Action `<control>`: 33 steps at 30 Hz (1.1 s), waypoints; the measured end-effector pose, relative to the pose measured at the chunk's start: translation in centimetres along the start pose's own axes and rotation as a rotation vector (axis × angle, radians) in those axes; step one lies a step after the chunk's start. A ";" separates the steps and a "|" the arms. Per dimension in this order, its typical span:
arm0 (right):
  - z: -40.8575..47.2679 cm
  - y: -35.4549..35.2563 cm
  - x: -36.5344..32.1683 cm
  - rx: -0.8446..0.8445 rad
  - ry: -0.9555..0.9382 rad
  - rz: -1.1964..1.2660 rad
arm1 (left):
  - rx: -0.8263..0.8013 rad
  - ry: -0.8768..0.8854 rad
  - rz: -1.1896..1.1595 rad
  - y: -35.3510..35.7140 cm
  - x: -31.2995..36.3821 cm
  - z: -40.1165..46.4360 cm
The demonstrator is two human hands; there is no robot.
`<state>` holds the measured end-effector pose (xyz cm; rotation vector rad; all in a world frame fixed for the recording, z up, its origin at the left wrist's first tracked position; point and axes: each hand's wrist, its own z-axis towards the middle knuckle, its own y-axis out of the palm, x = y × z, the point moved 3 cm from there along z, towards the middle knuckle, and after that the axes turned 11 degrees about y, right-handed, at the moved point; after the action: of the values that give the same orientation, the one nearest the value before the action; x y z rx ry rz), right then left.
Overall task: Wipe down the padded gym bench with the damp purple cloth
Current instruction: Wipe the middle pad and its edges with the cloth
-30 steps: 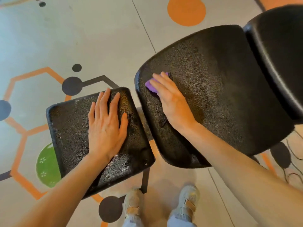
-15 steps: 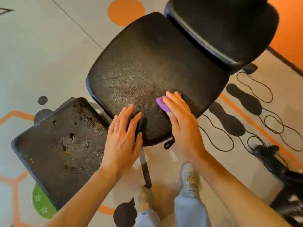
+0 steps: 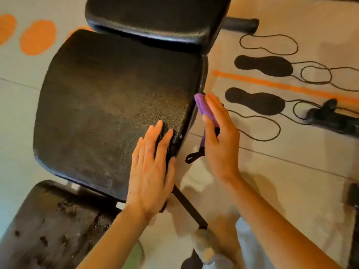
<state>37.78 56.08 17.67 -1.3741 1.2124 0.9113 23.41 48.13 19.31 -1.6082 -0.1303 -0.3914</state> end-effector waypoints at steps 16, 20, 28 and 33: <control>10.4 3.7 1.7 0.050 0.214 0.537 | 0.028 0.109 0.013 1.3 -1.5 3.0; 6.6 5.2 1.3 -0.050 0.177 0.617 | 0.077 0.122 0.019 1.7 -1.8 3.0; 12.7 5.7 0.9 0.000 0.225 0.596 | 0.101 0.148 0.021 1.8 -1.6 3.1; 2.8 5.3 1.4 -0.082 0.149 0.633 | 0.109 0.156 0.016 1.7 -1.8 3.2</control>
<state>33.13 58.85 14.74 -1.1439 1.7916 1.3183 22.83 51.37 17.04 -1.4645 -0.0199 -0.4876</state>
